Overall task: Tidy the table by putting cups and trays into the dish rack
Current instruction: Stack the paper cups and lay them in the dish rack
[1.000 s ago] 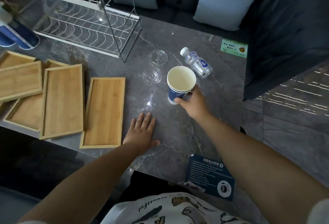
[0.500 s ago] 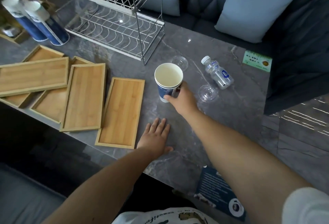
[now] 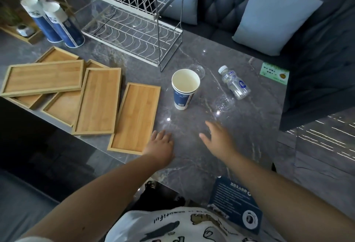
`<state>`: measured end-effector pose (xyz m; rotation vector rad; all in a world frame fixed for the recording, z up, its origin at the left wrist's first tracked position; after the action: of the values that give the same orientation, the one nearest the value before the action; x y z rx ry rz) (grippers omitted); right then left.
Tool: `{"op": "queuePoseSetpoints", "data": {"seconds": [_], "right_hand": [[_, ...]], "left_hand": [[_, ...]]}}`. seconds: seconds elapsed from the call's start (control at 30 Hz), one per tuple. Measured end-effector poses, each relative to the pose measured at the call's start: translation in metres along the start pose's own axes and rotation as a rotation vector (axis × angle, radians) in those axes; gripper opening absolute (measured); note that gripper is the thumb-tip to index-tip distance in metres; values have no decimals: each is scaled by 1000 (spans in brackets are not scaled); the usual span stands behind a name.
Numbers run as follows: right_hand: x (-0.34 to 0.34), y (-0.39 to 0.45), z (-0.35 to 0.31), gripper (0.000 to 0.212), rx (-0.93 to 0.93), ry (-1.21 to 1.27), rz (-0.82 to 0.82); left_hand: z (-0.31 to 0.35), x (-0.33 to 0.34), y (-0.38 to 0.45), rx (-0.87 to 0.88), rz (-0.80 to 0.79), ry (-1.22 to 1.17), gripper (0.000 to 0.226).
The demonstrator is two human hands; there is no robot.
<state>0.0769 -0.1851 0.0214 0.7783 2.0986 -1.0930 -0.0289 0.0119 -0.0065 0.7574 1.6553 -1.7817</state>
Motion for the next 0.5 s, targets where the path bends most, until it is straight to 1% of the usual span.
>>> {"op": "queuePoseSetpoints", "data": {"seconds": [0.07, 0.13, 0.23, 0.37, 0.5], "right_hand": [[12, -13, 0, 62, -3, -152, -69], [20, -18, -10, 63, -34, -256, -112], [31, -17, -38, 64, -113, -303, -118], [49, -1, -92, 66, -211, -349, -85], [67, 20, -158, 66, -285, -381, -56]], "left_hand": [[-11, 2, -14, -25, 35, -58, 61], [-25, 4, -27, -43, 104, -134, 59], [-51, 6, -47, -74, 187, -213, 64], [-97, 14, -75, -155, 237, -203, 70], [-154, 26, -107, -192, 262, -217, 69]]}}
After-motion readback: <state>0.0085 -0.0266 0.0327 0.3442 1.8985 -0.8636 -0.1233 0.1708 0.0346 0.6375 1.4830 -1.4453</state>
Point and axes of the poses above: each hand's wrist, its own y-axis towards the middle knuckle, its own x-axis out of the palm, z = x × y, the point moved 1 cm from there along y, towards the middle knuckle, and after that the axes turned 12 degrees about -z, right-handed, at the moved point
